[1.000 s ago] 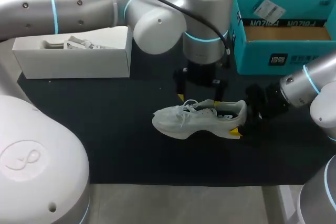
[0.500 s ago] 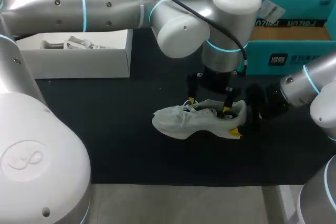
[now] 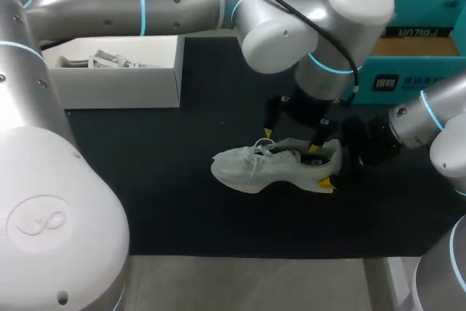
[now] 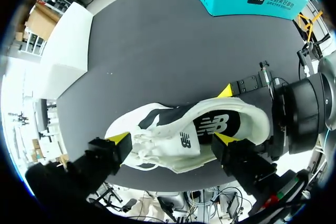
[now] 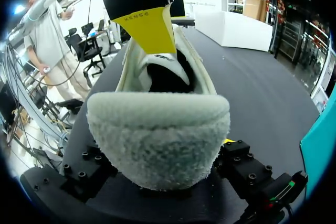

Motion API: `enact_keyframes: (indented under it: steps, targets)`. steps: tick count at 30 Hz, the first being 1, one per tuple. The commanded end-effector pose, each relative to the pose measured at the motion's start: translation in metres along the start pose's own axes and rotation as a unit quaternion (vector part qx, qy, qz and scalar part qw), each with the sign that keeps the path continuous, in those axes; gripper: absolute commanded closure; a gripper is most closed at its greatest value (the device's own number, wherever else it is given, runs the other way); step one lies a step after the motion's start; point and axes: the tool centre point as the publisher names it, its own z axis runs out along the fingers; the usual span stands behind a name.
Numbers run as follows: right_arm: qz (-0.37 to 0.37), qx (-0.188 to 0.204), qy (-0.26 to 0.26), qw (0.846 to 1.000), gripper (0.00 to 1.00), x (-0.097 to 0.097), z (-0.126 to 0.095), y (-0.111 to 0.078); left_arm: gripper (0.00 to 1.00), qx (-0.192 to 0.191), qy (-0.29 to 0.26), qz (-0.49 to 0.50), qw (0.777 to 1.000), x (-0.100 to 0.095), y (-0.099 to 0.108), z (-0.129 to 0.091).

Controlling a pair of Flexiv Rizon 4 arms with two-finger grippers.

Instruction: Take the shoe out of the shoebox, open the shoe tongue, remove and reinsert the insole, then place the shoe into the shoebox

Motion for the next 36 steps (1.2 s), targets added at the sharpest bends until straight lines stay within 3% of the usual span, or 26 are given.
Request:
enact_keyframes:
  steps: [1,16,24,33,35,36]
  targets:
    - [0.0,0.0,-0.001,1.0,1.0,-0.001,0.006,-0.002,0.0,-0.005,0.002,-0.003,1.0,0.001,-0.001,0.006]
    - [0.0,0.0,-0.001,1.0,1.0,-0.001,0.006,-0.002,0.0,-0.024,-0.011,0.004,1.0,0.004,0.006,0.026]
    - [0.0,0.0,-0.001,1.0,1.0,-0.001,0.006,-0.002,0.0,-0.034,-0.033,0.0,0.999,-0.018,0.015,0.026]
    - [0.0,0.0,-0.001,1.0,1.0,-0.001,0.006,-0.002,0.0,-0.058,-0.031,-0.063,0.996,-0.044,0.027,0.004]
    - [0.0,0.0,-0.001,1.0,1.0,-0.001,0.006,-0.002,0.15,-0.064,-0.024,-0.077,0.995,-0.046,0.029,0.001]
    - [0.0,0.0,-0.001,1.0,1.0,-0.001,0.006,-0.002,0.29,-0.065,-0.022,-0.085,0.994,-0.046,0.031,0.001]
